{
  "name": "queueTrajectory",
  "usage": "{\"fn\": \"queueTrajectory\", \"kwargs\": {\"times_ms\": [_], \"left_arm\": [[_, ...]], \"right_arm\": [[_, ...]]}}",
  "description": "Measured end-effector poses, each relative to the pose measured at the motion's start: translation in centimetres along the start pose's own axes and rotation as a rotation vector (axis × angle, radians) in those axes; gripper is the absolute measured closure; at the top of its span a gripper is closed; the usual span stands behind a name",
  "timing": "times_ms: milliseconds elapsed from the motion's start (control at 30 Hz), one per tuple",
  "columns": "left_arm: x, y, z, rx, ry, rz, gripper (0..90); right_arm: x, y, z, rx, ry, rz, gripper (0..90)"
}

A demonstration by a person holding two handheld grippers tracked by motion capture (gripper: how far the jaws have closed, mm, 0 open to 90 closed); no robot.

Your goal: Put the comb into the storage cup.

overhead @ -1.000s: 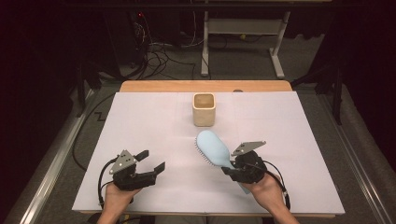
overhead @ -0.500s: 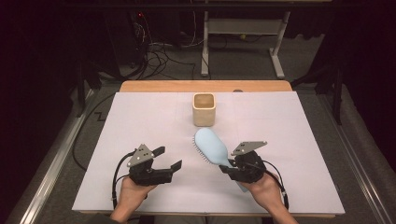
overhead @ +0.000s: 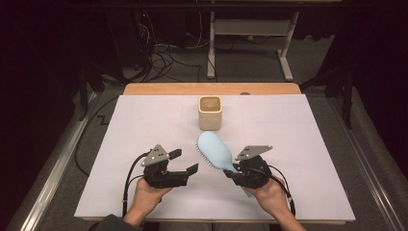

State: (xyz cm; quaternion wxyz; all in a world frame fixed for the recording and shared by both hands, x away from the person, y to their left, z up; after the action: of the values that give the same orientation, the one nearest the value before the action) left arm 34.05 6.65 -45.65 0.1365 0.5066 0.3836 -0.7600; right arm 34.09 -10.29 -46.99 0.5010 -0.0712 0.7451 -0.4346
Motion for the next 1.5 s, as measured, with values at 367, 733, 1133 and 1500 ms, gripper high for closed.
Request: {"fn": "queueTrajectory", "kwargs": {"times_ms": [367,733,1133,1500], "left_arm": [[-0.6,2.0,1.6,0.058,-0.004,-0.059,16.5],[-1.1,3.9,3.0,0.109,-0.006,-0.076,16.8],[-1.6,5.3,4.1,0.121,-0.017,-0.085,18.8],[-1.9,5.9,4.4,0.129,-0.049,-0.091,21.2]], "right_arm": [[-0.2,0.0,-0.1,0.01,-0.014,0.009,70.0],[-0.2,-0.2,-0.1,0.012,-0.02,0.02,70.0],[-0.3,-0.2,-0.3,0.022,-0.04,0.022,70.0],[-0.3,-0.1,-0.4,0.031,-0.048,0.022,70.1]]}}
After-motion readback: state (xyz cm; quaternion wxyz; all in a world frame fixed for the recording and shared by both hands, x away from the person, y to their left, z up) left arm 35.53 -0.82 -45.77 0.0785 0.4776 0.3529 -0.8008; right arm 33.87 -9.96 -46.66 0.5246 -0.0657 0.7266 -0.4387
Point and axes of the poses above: each handheld gripper's, and its own axes: y roughly forward along the jaws, x roughly out of its underside, z roughly to its right, the point moved 9 cm from there along y, roughly forward along the jaws, and after that the axes turned 6 degrees about -x, right-handed, at the moved point
